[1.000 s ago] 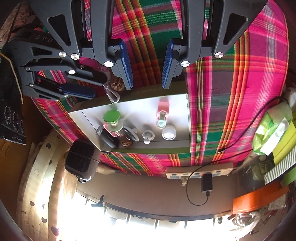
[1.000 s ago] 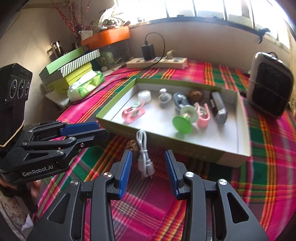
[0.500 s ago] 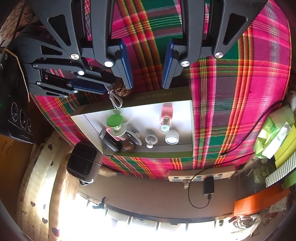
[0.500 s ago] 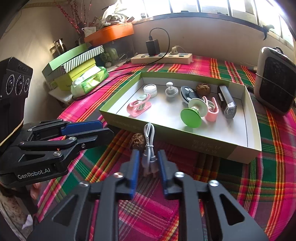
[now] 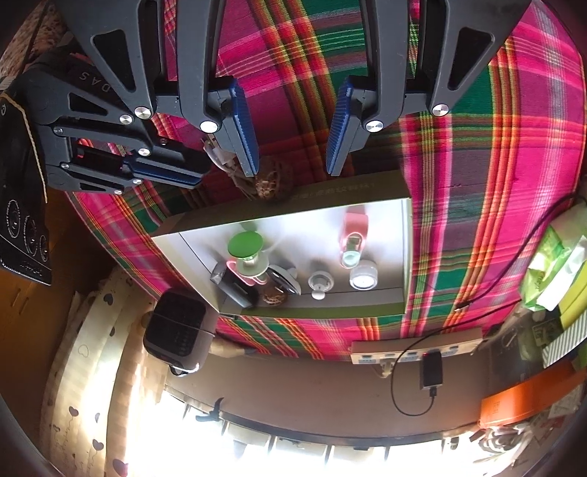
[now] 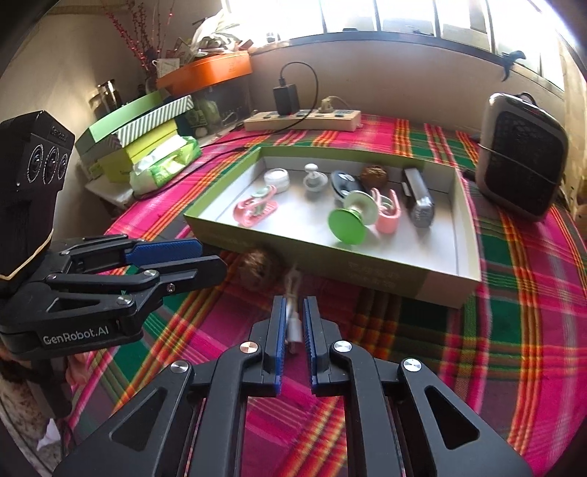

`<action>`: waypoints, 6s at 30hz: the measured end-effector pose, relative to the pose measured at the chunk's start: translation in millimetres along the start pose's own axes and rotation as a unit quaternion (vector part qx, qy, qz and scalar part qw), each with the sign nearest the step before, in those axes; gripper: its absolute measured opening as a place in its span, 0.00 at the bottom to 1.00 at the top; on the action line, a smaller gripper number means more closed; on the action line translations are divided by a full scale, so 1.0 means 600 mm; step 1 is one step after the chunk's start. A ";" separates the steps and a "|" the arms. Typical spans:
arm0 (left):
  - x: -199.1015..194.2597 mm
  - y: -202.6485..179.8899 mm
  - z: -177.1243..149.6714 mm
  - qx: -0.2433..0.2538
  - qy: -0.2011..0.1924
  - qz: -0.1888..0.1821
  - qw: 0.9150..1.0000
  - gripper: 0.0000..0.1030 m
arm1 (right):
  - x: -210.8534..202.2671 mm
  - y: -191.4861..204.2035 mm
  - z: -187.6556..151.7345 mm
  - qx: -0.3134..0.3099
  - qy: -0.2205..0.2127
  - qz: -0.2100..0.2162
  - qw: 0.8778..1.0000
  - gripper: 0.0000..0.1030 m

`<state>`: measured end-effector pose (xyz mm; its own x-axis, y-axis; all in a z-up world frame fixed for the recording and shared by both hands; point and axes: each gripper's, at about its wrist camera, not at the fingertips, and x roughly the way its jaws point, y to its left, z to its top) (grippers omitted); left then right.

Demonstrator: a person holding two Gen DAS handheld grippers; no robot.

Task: Organize objects
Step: 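Close the right gripper on the white USB cable while the left gripper grasps the walnut, then carry the cable with the right gripper while the left gripper carries the walnut into the tray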

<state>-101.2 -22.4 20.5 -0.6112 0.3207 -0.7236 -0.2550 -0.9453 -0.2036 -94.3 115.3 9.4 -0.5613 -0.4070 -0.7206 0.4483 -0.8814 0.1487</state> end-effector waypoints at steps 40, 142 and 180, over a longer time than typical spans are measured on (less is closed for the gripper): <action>0.051 -0.011 0.012 -0.011 0.032 0.013 0.999 0.27 | -0.002 0.010 -0.021 0.001 0.015 -0.014 1.000 0.24; -0.032 0.001 -0.019 0.012 -0.019 0.069 0.997 0.27 | -0.022 0.047 -0.010 0.020 -0.012 -0.056 0.998 0.19; 0.030 0.003 0.077 0.011 -0.014 0.051 0.999 0.27 | -0.030 -0.052 0.064 0.053 -0.050 -0.120 0.990 0.19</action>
<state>-147.3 -15.6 37.8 -0.6551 0.2240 -0.7215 -0.2065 -0.9718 -0.1142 -124.9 141.1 43.9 -0.7117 -0.2000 -0.6734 0.2206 -0.9738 0.0560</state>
